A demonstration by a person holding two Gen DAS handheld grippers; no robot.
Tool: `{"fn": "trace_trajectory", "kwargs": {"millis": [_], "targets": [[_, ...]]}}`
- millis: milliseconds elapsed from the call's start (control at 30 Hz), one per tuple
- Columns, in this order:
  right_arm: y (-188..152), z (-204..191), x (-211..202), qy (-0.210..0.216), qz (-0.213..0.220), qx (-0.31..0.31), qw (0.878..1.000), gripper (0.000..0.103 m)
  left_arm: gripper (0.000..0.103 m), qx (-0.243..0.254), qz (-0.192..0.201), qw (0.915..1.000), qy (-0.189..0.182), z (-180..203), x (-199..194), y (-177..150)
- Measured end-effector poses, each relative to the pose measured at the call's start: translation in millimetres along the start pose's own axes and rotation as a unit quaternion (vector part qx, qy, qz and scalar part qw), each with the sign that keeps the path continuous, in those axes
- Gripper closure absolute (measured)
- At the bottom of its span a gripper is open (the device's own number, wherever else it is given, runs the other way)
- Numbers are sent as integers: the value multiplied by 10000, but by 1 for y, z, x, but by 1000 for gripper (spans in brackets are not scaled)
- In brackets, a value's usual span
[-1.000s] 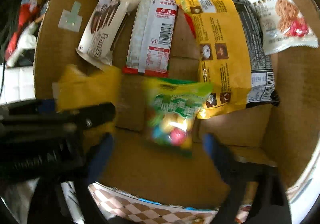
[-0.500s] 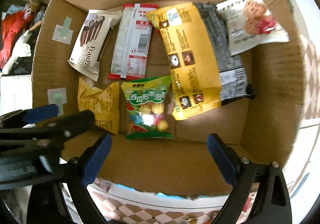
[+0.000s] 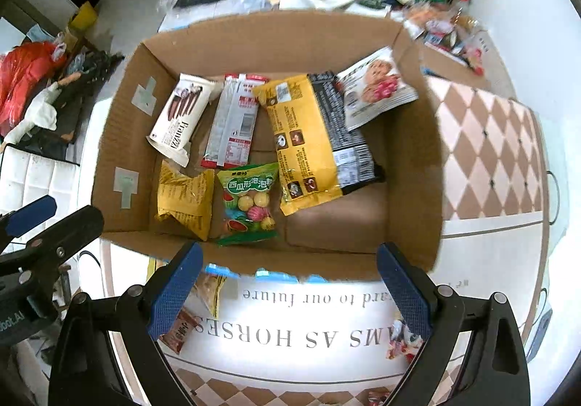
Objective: Organize snacks
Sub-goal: 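Grasp the brown shrimp-cracker pack with the left tool while the right tool grasps the orange jelly pack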
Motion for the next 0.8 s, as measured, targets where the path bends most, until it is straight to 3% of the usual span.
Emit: {"fn": "trace_trajectory", "kwargs": {"millis": [200, 467, 733, 800], "targets": [[-29, -1, -39, -35, 499, 83, 9987, 5, 18, 9, 517, 9986, 139, 6, -36, -26], [-66, 5, -88, 92, 918, 157, 9956, 5, 18, 20, 846, 9963, 138, 13, -71, -57], [-99, 15, -114, 394, 886, 368, 9946, 5, 18, 10, 989, 9950, 138, 17, -91, -84], [-111, 24, -112, 515, 758, 503, 9945, 5, 11, 58, 1049, 9944, 113, 19, -90, -94]]}}
Point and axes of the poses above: each gripper's, at about its wrist camera, not at the fingertips, and x roughly the way its jaws point, z to its right, y to its top, the point moved 3 cm from there along x, roughly the way its jaws point, and after that the axes turned 7 degrees about x, right-handed, at the moved point
